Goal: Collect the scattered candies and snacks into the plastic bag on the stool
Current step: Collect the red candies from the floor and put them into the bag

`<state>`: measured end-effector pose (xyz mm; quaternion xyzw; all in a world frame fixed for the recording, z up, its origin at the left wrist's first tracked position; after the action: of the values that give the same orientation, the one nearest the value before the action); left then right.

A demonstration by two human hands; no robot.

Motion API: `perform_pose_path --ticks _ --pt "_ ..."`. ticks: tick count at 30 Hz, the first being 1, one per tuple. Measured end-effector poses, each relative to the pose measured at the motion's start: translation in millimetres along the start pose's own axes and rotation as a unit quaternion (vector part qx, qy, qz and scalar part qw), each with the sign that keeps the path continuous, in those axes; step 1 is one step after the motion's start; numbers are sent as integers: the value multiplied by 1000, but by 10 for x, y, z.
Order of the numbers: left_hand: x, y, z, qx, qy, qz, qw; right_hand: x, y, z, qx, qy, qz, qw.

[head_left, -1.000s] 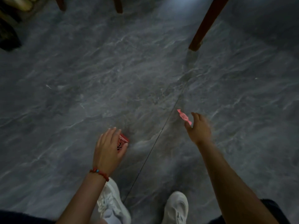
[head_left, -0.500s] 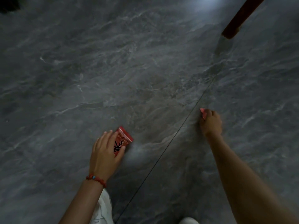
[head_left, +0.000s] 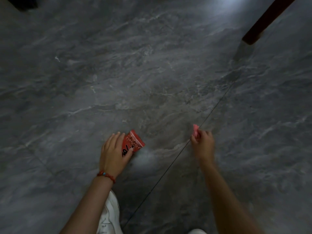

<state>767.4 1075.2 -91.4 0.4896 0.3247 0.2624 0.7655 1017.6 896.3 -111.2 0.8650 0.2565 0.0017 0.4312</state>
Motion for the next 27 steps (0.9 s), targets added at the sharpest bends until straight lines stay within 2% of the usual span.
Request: perform_pose_path --ticks 6,12,21,27 --pt "112 -277 -101 -1 8 -58 998 -498 -268 -196 25 21 -13 999" --pt "164 -541 -140 13 49 -92 994 -649 -360 -285 32 56 -25 998" --pt "226 -590 -163 11 38 -34 999 -597 -336 -258 32 77 -21 996" --pt "189 -547 -79 -50 58 -5 997 -593 -371 -296 29 78 -36 996"
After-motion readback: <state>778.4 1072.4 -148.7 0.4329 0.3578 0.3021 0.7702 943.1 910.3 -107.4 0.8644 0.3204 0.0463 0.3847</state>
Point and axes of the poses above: each hand's wrist, its own x-axis towards the middle knuckle, its own y-axis out of the back of the hand, z = x × y, the point moved 5 cm from there along x, towards the middle knuckle, and after that the axes turned 3 degrees about x, right-handed, at the moved point
